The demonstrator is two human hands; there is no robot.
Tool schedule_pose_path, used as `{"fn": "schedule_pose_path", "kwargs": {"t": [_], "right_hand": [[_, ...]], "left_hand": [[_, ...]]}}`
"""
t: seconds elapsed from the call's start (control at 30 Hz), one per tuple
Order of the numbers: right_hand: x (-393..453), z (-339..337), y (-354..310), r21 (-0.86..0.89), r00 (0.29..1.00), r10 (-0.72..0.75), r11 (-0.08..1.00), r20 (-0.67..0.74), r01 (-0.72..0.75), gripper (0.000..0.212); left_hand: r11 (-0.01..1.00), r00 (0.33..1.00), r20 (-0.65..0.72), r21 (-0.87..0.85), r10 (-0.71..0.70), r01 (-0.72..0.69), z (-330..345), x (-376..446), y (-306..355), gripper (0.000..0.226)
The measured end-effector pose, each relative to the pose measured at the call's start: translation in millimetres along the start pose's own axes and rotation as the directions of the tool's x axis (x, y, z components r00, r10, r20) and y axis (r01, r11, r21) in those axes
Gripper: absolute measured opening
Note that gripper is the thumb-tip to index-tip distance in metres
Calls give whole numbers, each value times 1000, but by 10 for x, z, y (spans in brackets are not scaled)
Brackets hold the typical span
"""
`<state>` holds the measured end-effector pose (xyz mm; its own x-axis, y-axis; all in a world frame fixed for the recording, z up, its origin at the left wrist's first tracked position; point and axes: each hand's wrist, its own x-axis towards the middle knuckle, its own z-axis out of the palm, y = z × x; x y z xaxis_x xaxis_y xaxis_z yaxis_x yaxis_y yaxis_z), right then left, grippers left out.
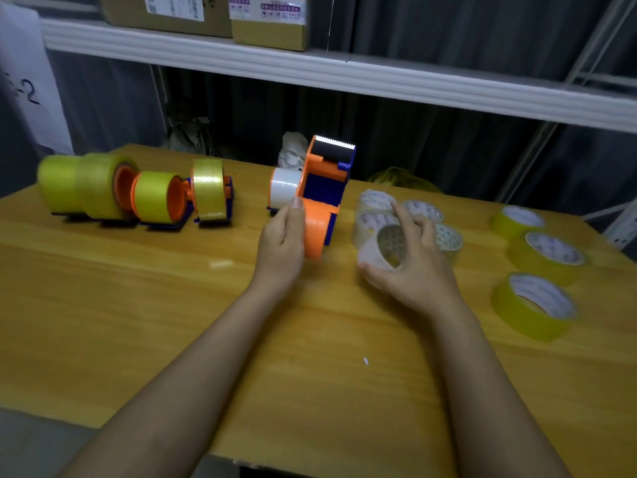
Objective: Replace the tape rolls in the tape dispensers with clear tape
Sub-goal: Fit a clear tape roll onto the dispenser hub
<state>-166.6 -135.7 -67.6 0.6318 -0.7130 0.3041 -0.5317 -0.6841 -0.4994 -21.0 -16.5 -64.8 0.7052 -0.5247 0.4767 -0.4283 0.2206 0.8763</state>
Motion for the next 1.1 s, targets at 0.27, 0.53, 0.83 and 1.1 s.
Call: {"fn": "schedule_pose_path", "kwargs": {"t": [0.27,0.53,0.83,1.1], "right_hand": [[11,135,40,-216,997,-28,975,70,43,115],[40,208,60,-160,999,-45,986,-7,43,98],[-99,-282,331,-291,958,-135,955,-255,57,23],[-322,-688,799,-375,957,242,882,-161,-286,63]], "left_hand": [[999,1000,28,34,4,-5,34,-52,-82,36],[999,998,55,24,23,-25,122,-94,-39,38],[998,993,96,-15,70,-69,357,-160,152,38],[982,964,196,12,181,-186,823,-216,438,38]]}}
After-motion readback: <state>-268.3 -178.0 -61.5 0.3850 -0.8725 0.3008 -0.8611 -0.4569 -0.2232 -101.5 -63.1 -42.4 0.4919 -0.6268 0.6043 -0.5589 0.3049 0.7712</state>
